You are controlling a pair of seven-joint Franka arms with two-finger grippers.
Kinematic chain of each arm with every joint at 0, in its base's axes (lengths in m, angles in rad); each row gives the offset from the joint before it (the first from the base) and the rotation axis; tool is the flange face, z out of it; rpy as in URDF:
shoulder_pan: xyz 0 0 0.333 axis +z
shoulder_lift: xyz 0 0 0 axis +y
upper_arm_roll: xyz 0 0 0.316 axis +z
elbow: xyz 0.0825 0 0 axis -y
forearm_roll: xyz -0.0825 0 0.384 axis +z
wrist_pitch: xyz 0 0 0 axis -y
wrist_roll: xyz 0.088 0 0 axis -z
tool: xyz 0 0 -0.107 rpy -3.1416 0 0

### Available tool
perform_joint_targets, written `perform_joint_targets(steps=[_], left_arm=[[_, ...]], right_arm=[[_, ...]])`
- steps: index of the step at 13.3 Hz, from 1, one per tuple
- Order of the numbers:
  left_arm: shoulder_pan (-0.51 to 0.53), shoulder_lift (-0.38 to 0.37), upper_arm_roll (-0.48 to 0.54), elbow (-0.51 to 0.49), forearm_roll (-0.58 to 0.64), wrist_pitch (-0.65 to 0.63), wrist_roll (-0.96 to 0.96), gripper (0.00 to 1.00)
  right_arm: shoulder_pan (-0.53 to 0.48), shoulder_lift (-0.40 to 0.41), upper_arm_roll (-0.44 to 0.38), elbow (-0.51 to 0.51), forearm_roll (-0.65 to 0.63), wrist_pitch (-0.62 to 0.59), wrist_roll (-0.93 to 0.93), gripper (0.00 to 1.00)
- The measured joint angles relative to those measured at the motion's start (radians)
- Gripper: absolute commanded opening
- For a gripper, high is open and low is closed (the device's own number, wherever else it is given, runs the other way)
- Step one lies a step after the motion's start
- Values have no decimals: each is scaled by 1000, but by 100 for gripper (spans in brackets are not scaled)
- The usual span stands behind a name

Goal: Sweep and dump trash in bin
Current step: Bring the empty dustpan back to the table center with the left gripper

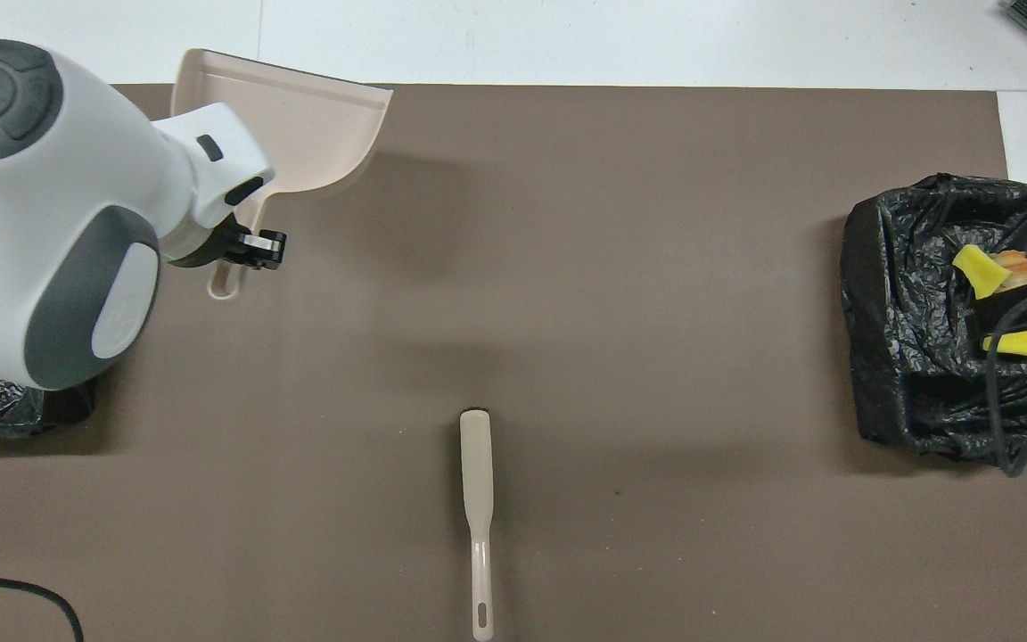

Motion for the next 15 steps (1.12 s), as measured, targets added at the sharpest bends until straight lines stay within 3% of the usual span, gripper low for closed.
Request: perform_joint_targets(steps=[7, 15], left_arm=[[-249, 142, -1, -67, -63, 278, -308, 0], [-309, 173, -3, -184, -113, 385, -305, 0]], right_arm=[[-8, 0, -4, -1, 0, 0, 0, 100], [-5, 0, 3, -1, 0, 0, 0, 100]])
